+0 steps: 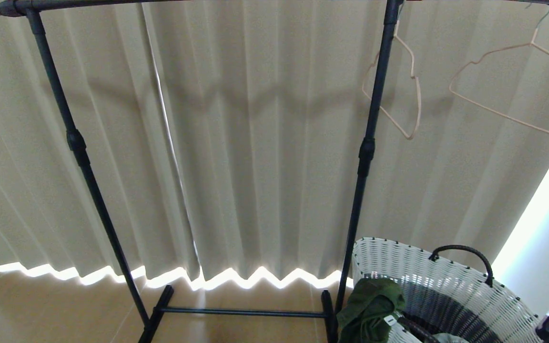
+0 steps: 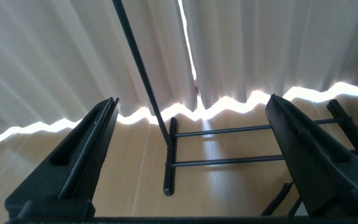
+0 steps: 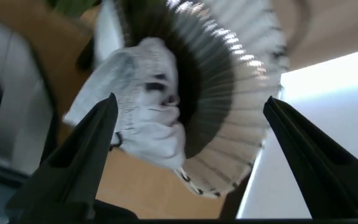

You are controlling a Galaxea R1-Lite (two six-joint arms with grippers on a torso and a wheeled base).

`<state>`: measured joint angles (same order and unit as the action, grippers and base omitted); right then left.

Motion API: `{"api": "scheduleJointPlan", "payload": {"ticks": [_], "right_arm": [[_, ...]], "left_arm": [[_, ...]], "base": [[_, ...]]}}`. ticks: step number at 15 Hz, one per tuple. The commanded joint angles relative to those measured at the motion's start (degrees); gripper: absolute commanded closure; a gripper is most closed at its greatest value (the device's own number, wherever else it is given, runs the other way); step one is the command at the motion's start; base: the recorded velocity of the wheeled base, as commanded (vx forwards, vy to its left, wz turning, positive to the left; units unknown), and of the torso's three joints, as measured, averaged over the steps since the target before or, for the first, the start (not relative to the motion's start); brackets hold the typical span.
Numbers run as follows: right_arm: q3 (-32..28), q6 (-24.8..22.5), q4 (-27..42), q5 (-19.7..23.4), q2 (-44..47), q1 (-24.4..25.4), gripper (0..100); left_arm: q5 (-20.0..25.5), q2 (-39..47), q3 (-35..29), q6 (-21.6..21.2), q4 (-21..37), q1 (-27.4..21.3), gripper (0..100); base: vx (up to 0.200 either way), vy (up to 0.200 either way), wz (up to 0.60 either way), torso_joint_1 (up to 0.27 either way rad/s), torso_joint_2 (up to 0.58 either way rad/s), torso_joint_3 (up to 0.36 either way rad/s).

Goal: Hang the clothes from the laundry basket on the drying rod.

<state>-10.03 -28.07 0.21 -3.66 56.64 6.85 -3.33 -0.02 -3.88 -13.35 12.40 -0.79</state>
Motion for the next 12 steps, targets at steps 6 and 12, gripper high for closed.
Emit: {"api": "scheduleJointPlan", "payload": {"ticks": [6,12], "right_arm": [[-0.34,-0.14,-3.90,-0.56,25.19,4.93,0],[-0.87,-0.14,-20.33,-8.38,38.46,4.49,0]], "left_arm": [[-0.01,0.02,0.01,-0.01,-0.01,0.00,0],[-0.36,0.02,0.10,0.25,-0.01,0.00,0]], "base": [[0.000,0.000,0.00,0.000,0.00,0.000],[0.000,0.000,0.00,0.000,0.00,0.000]]}}
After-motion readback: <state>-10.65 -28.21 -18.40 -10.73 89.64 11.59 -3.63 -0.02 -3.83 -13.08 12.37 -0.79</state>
